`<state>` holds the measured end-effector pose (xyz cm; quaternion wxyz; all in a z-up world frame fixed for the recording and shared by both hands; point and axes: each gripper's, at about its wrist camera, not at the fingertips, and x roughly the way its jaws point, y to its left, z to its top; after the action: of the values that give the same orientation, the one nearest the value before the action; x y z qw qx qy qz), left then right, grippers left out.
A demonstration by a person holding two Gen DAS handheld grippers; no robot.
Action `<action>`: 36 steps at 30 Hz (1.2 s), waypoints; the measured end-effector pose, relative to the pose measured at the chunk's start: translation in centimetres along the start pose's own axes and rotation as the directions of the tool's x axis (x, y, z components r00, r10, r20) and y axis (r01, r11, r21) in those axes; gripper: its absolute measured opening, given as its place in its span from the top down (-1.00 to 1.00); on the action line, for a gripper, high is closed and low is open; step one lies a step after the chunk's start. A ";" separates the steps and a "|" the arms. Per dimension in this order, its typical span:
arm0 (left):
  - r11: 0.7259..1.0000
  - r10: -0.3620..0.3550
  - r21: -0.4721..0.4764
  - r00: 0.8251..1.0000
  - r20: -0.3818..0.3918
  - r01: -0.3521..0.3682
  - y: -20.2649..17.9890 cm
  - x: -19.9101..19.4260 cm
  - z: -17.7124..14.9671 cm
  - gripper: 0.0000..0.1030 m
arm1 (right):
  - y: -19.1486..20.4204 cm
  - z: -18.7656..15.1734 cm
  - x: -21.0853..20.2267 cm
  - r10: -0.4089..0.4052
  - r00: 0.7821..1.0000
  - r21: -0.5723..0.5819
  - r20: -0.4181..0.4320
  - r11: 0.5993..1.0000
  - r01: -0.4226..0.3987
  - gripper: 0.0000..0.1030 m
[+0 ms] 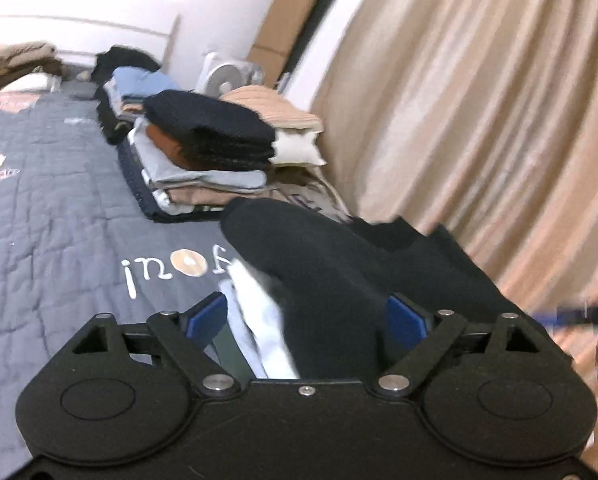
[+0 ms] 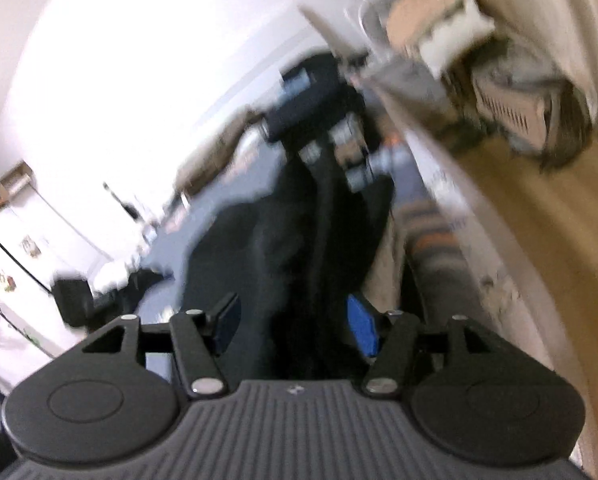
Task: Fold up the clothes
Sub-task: 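Carry the held sweatshirt with both tools toward the clothes stack on the bench, then lower the sweatshirt onto the folded clothes stack and open both tools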
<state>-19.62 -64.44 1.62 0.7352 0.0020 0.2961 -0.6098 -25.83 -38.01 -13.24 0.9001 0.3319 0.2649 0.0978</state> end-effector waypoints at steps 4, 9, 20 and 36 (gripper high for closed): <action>0.994 -0.042 0.099 0.999 -0.003 0.042 -4.0 -2.4 -3.4 -0.77 | 4.7 0.5 -0.9 0.023 0.996 -0.124 0.085 0.992 -0.012 -0.27; 0.983 -0.157 0.085 0.986 -0.053 0.161 -7.5 -1.6 -6.3 -0.77 | 8.1 1.7 5.0 0.052 0.999 -0.199 0.005 0.979 -0.050 -0.32; 0.975 -0.220 0.001 0.975 -0.042 0.220 -6.6 -0.1 -7.3 -0.84 | 1.7 3.1 12.8 -0.050 0.991 -0.011 -0.123 0.999 0.049 -0.16; 0.953 -0.301 -0.039 0.953 -0.023 0.300 -6.4 -1.4 -7.6 -0.84 | -3.4 1.5 8.1 0.084 0.996 0.067 0.031 0.994 -0.086 -0.06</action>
<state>-28.80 -62.04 -1.72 0.6293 -0.0470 0.3141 -0.7093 -18.18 -38.54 -17.82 0.8869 0.3749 0.2409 0.1222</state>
